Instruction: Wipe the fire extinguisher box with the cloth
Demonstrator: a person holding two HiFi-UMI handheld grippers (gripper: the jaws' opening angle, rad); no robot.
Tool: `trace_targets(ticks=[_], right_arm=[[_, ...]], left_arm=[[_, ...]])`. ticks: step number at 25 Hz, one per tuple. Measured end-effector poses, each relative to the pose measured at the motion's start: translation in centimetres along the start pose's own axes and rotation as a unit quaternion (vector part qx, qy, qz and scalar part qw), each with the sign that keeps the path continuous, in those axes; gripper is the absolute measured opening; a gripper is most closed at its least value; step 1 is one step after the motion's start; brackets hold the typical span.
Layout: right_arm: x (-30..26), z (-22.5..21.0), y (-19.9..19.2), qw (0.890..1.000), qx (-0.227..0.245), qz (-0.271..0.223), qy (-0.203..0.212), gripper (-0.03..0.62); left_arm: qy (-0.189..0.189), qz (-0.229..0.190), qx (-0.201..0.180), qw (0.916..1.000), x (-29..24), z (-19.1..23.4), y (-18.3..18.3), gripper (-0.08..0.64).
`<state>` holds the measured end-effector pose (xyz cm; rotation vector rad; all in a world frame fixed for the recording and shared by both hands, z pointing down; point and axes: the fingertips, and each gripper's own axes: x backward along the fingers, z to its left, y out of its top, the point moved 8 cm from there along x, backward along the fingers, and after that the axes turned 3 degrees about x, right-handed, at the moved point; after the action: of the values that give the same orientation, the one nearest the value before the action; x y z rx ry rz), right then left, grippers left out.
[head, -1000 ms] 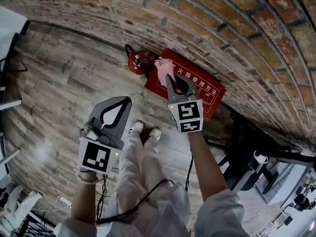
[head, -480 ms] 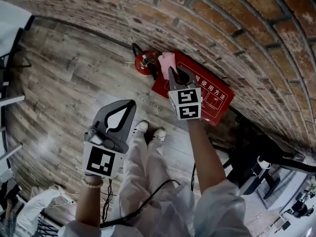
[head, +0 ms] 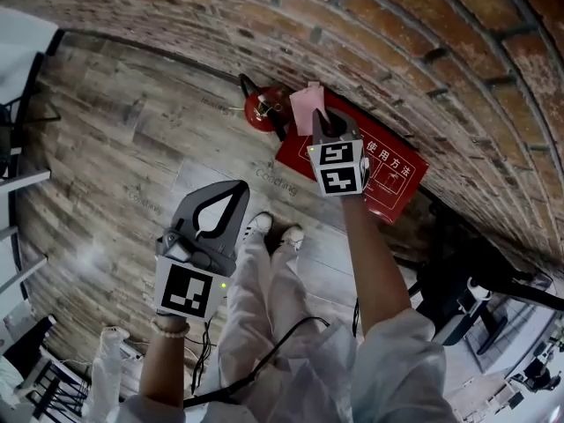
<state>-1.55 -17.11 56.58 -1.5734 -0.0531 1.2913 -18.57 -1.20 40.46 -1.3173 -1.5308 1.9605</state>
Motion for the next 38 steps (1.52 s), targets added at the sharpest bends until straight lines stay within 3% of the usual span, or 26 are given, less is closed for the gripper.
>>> trace_targets(ticks=[38], right_arm=[[5.0, -5.7, -6.9, 0.993, -0.065, 0.025, -0.099, 0.026]], left_arm=[[-0.064, -0.002, -0.023, 0.9977, -4.6, -4.3, 2.2, -0.002]])
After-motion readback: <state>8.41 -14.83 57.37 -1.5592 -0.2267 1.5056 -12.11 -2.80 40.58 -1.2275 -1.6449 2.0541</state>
